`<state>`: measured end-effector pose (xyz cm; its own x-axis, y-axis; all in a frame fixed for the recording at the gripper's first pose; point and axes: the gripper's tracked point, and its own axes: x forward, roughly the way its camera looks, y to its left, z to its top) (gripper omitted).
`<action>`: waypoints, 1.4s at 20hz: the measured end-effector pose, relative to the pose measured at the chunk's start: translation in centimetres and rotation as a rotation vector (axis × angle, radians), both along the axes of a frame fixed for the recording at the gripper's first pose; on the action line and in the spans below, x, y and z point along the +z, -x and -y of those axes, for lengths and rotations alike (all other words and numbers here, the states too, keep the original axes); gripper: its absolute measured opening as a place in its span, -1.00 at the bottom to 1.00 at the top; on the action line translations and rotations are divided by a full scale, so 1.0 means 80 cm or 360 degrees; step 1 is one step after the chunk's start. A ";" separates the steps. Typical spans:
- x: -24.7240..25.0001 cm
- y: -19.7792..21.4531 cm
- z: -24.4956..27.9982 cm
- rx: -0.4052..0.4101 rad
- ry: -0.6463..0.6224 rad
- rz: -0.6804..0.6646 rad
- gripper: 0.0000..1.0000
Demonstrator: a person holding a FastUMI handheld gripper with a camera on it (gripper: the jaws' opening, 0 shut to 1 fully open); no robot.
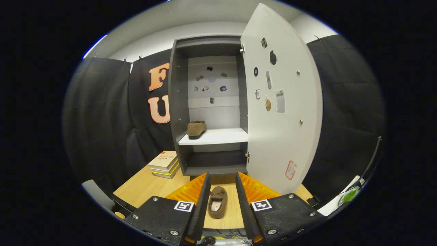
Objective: Open the shoe cabinet door, grab the shoes and put them into the shoe cabinet, then close the shoe cabinet door.
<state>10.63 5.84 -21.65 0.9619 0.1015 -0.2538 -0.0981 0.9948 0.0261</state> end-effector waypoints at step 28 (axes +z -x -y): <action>-0.424 -0.190 -0.097 -0.0093 -0.0119 -0.0643 -0.18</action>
